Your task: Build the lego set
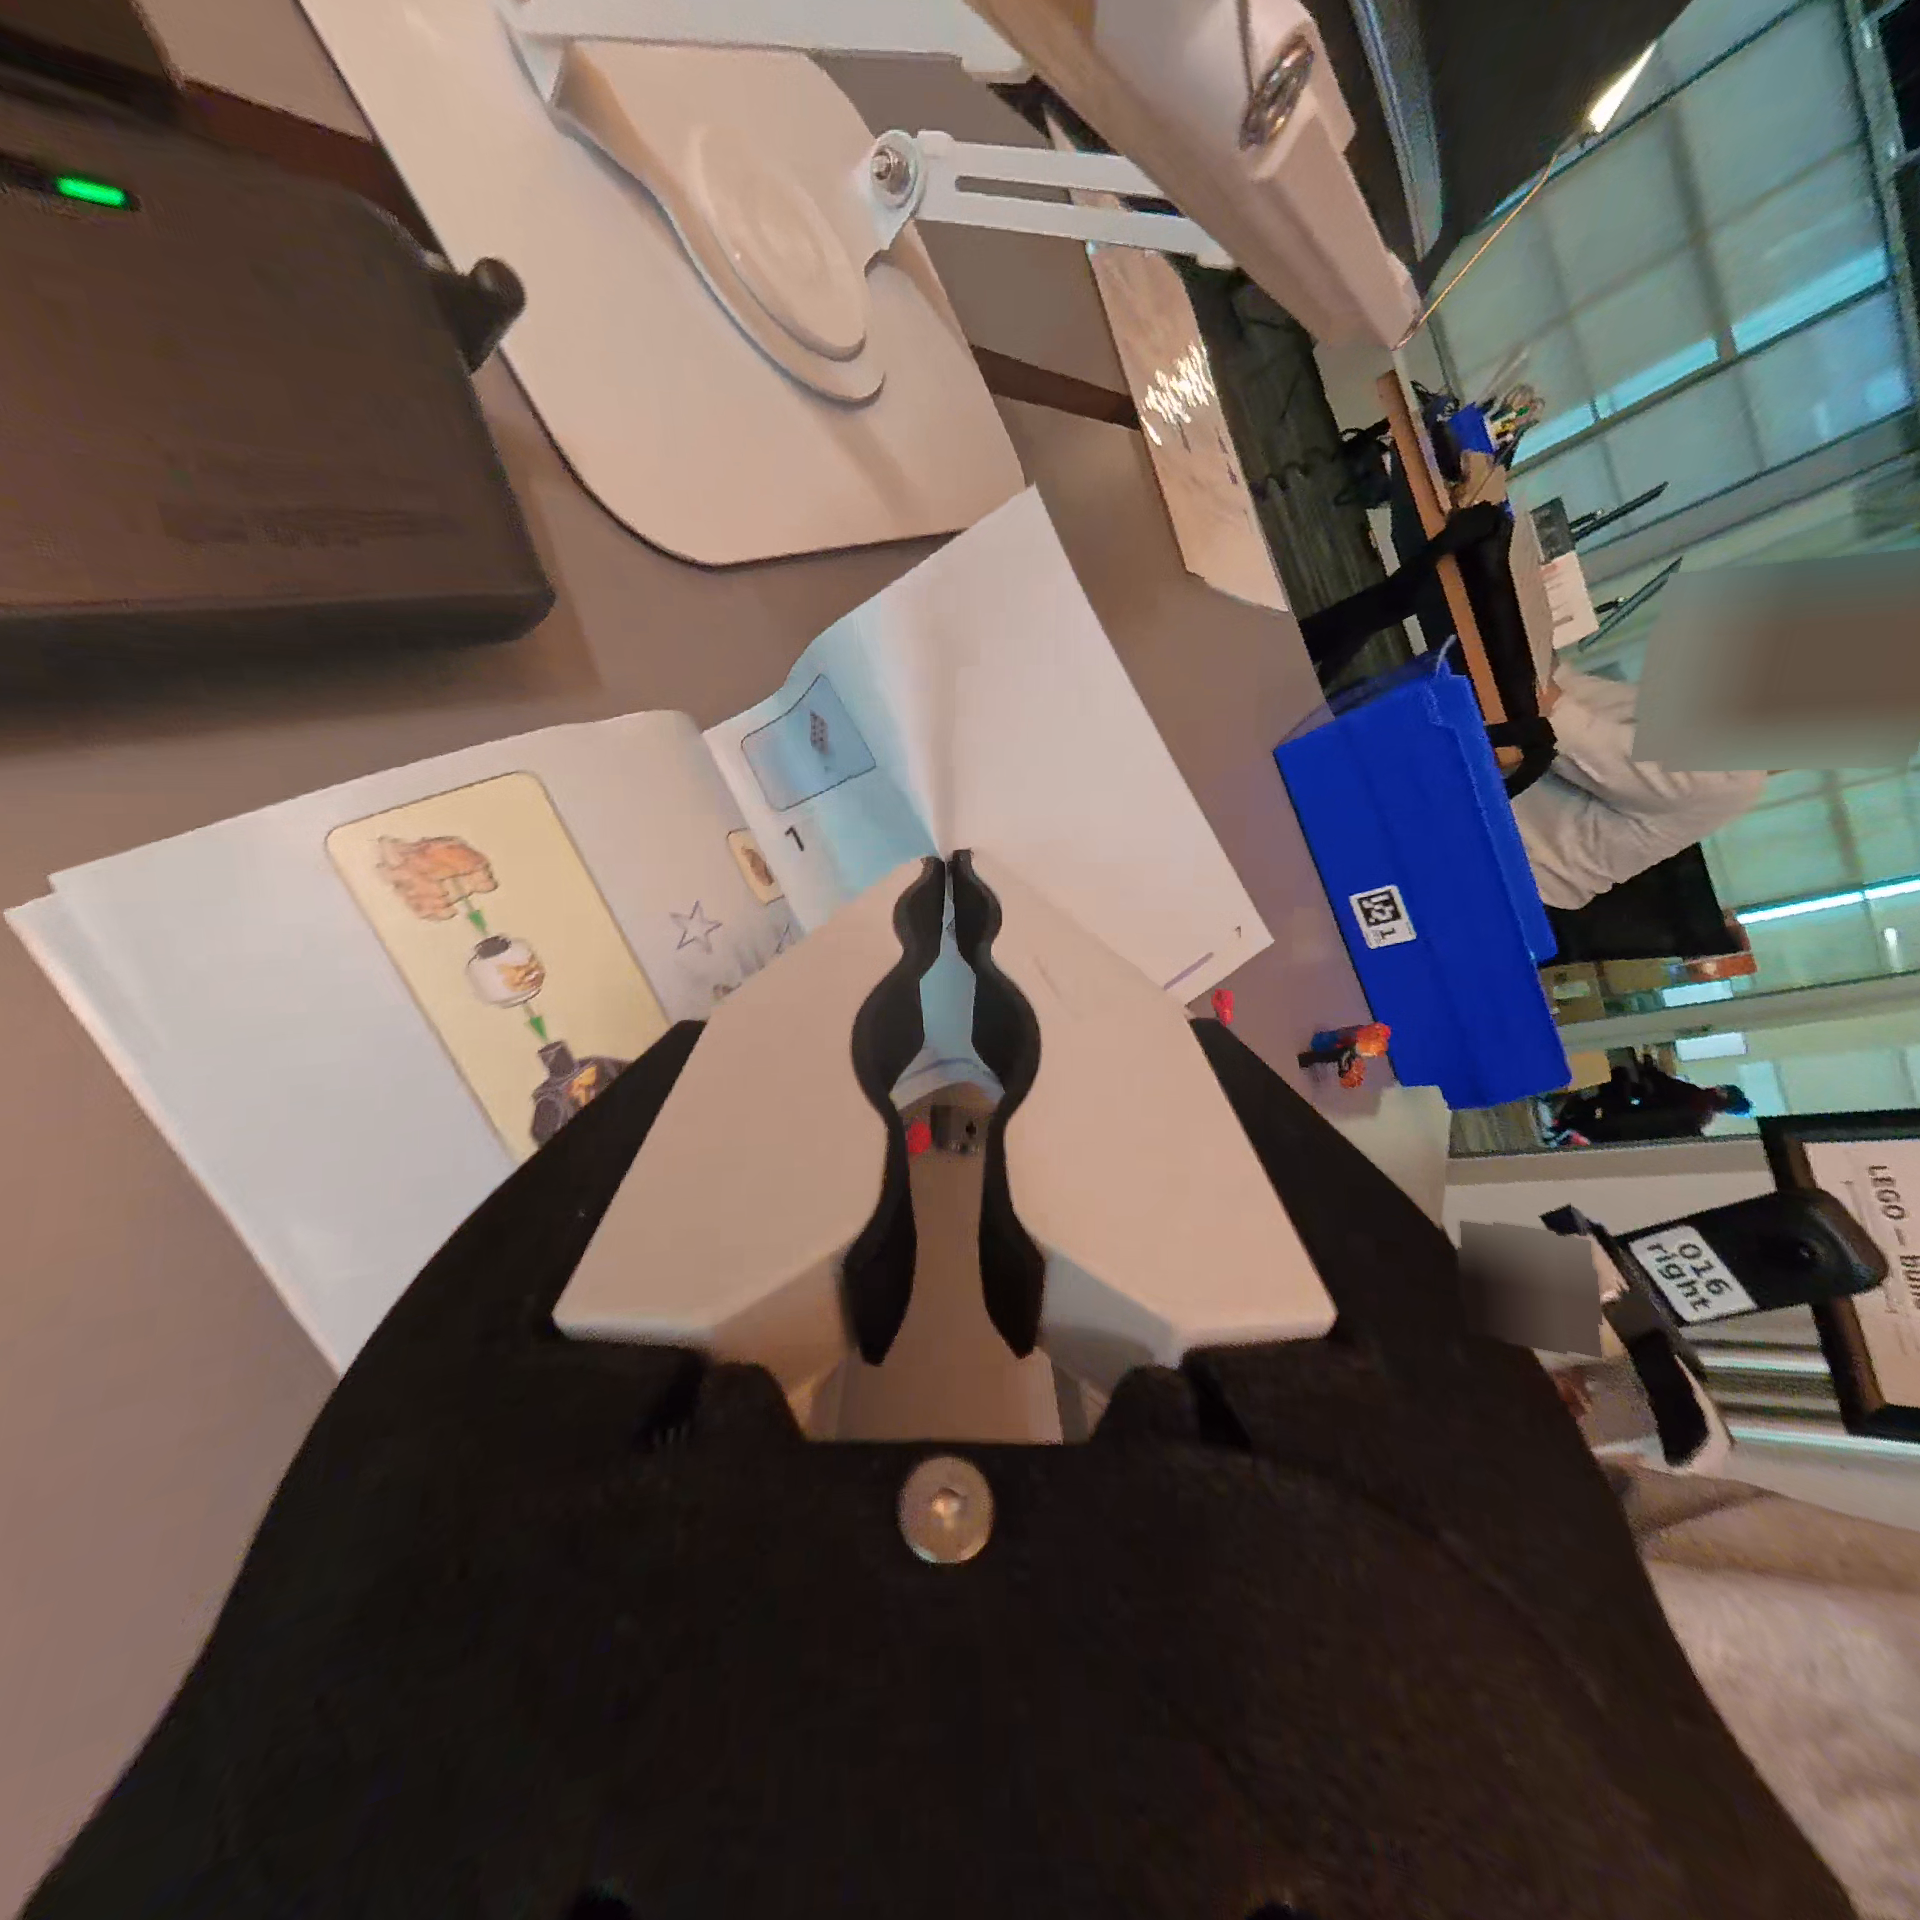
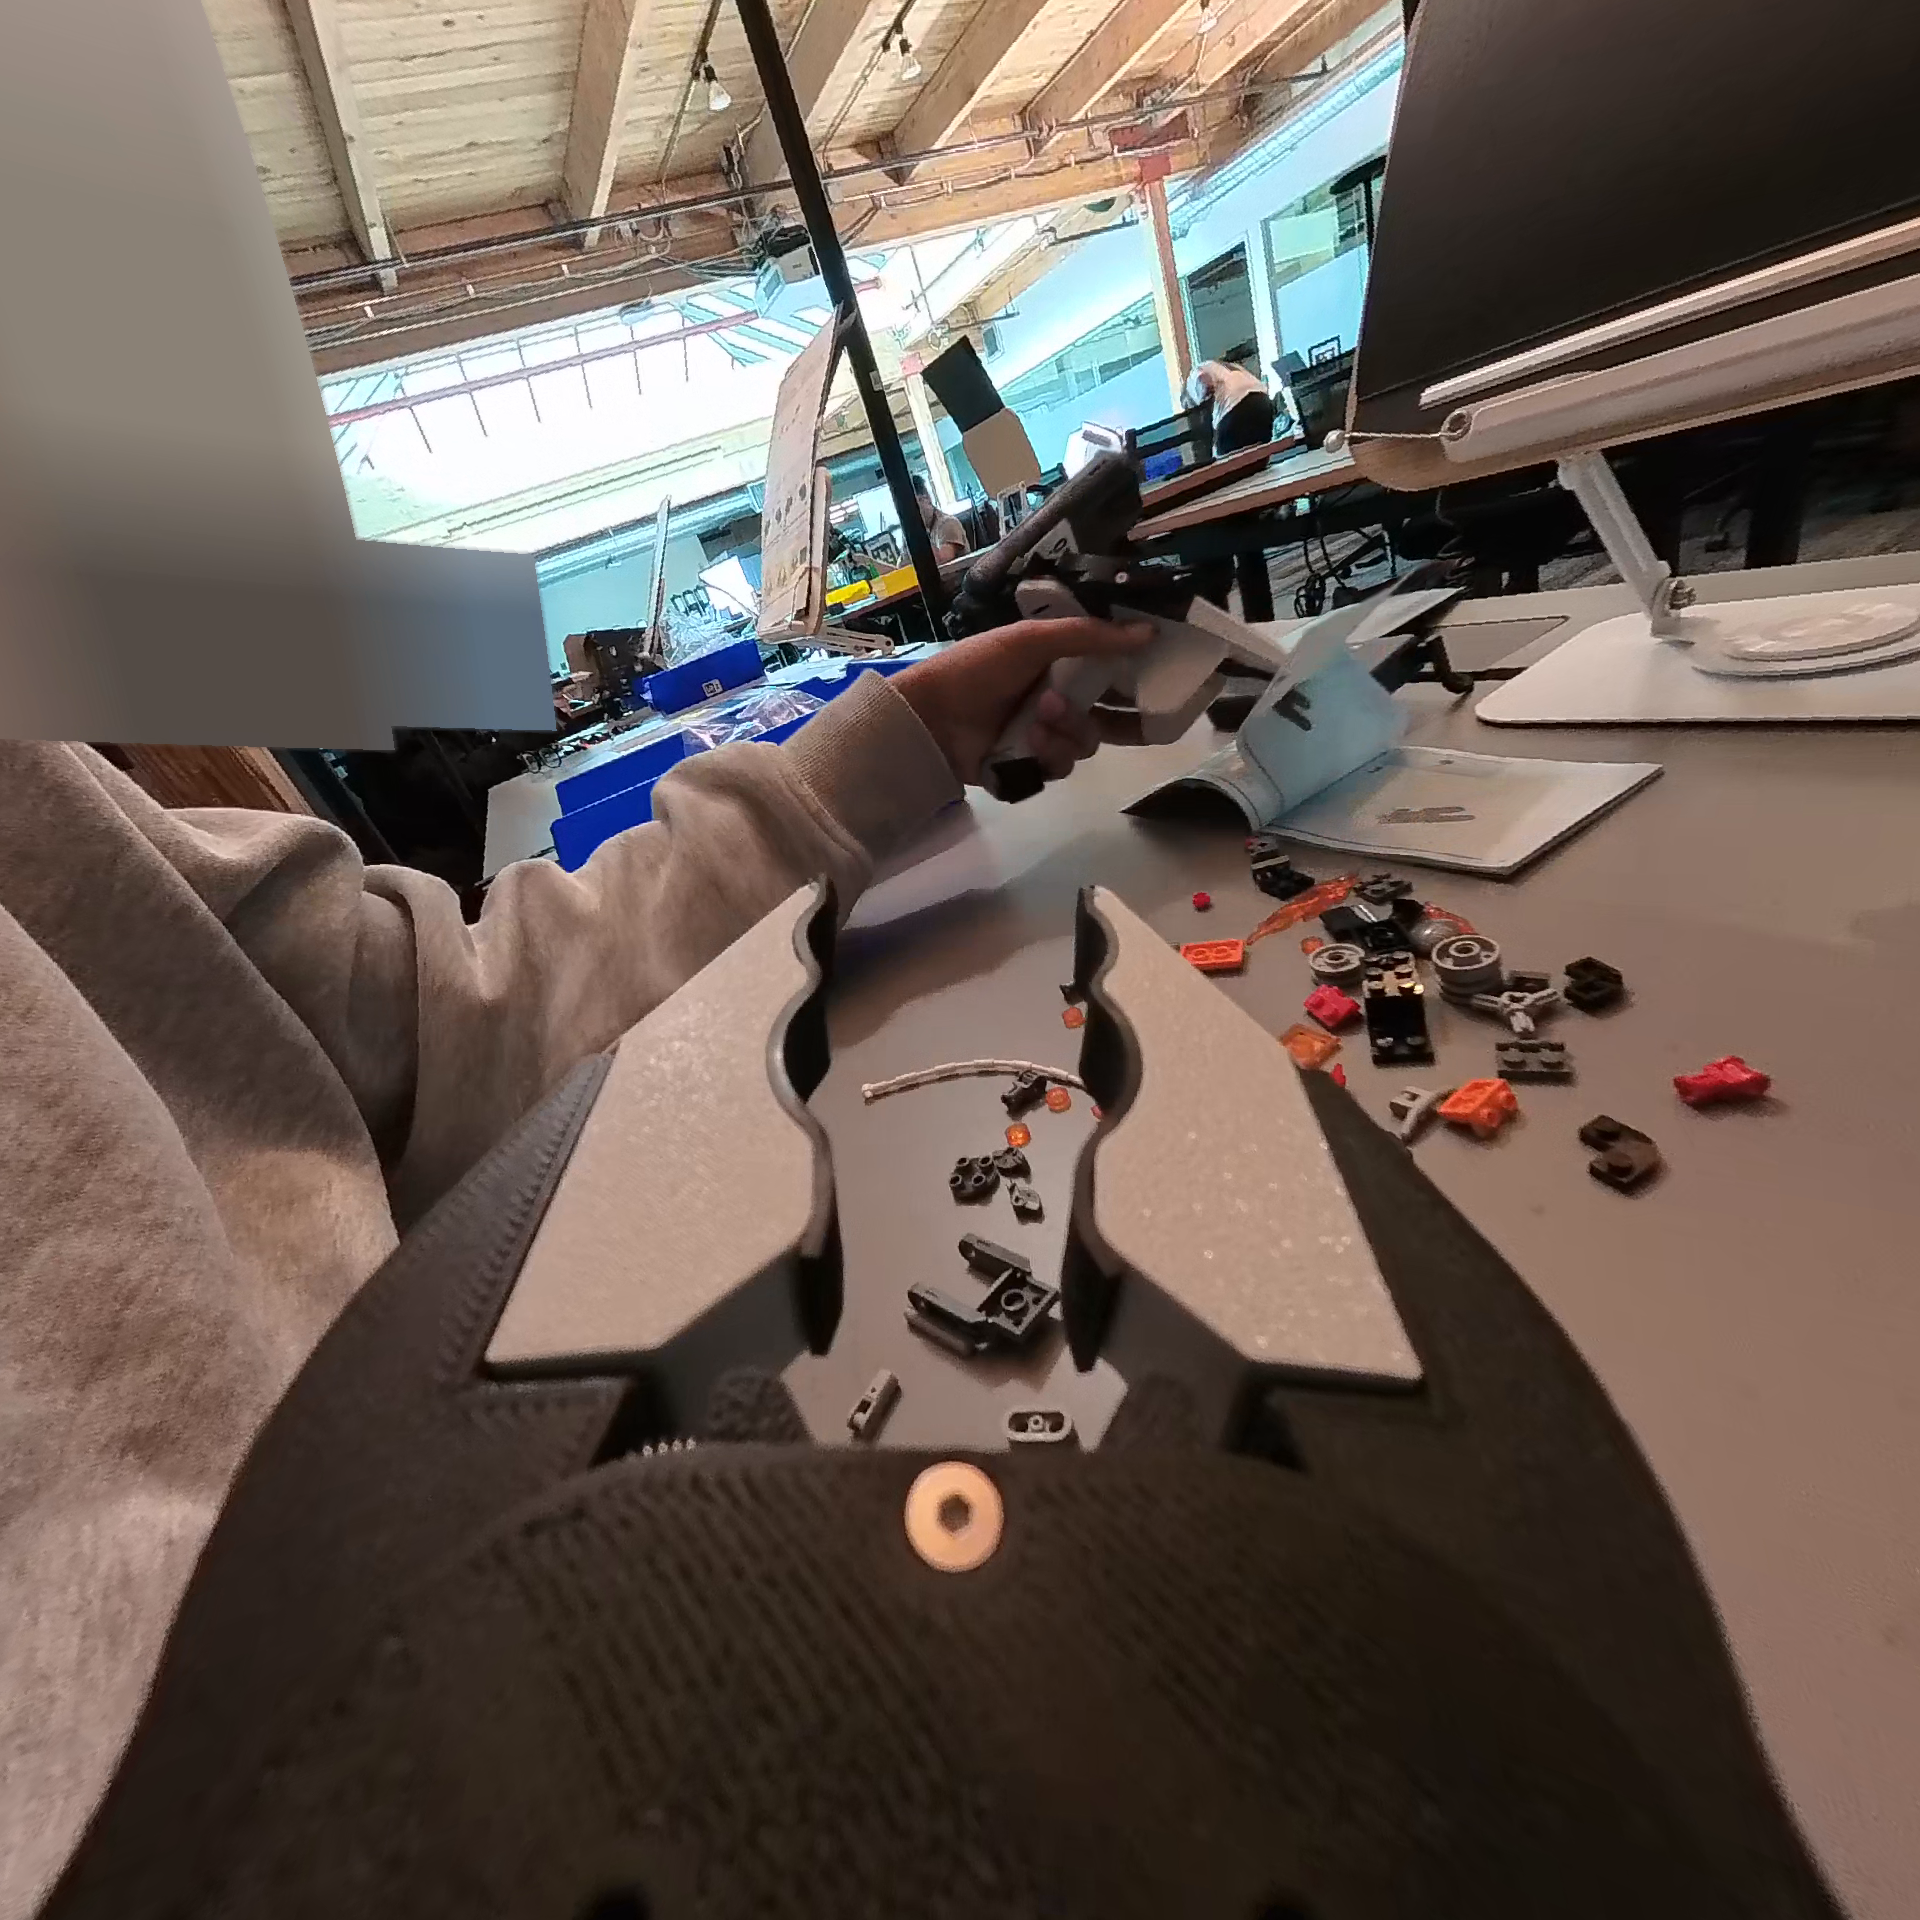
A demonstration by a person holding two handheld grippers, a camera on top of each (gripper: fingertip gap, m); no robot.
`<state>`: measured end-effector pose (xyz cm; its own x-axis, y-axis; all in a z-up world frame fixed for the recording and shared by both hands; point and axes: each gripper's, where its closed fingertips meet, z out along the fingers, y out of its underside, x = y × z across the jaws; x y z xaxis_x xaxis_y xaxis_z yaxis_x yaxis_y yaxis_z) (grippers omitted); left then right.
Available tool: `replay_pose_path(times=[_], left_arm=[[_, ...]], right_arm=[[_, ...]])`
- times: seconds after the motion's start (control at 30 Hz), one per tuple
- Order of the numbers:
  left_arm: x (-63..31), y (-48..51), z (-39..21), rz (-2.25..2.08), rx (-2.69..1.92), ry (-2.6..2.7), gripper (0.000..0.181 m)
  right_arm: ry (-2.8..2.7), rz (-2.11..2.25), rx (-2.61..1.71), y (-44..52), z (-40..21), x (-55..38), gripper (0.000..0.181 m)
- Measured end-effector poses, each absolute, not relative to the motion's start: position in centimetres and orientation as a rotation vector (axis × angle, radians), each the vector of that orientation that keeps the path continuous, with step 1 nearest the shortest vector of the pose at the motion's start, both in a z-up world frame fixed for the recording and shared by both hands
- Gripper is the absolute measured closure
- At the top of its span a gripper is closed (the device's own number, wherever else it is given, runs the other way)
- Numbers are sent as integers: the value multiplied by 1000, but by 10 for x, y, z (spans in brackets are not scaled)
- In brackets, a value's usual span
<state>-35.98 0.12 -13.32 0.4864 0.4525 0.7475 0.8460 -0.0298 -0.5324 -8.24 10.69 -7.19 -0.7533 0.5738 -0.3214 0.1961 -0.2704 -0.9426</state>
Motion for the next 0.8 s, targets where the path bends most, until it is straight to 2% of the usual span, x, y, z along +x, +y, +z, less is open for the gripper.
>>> replay_pose_path(times=[0.37,0.47,0.57,0.7,0.8], left_arm=[[-377,-56,-154,-208,-1798,-1328,175],[-386,-73,-140,-97,-1764,-1363,171],[-392,-75,-102,15,-1669,-1312,166],[-367,-30,-45,67,-1673,-1037,147],[-340,15,-71,95,-1944,-918,114]], right_arm=[[-1713,2115,-950,107,-72,-83,136],[-1713,2115,-951,107,-72,-83,136],[-1713,2116,-952,107,-72,-83,136],[-1714,2117,-952,106,-72,-83,136],[-1714,2118,-952,106,-72,-83,136]])
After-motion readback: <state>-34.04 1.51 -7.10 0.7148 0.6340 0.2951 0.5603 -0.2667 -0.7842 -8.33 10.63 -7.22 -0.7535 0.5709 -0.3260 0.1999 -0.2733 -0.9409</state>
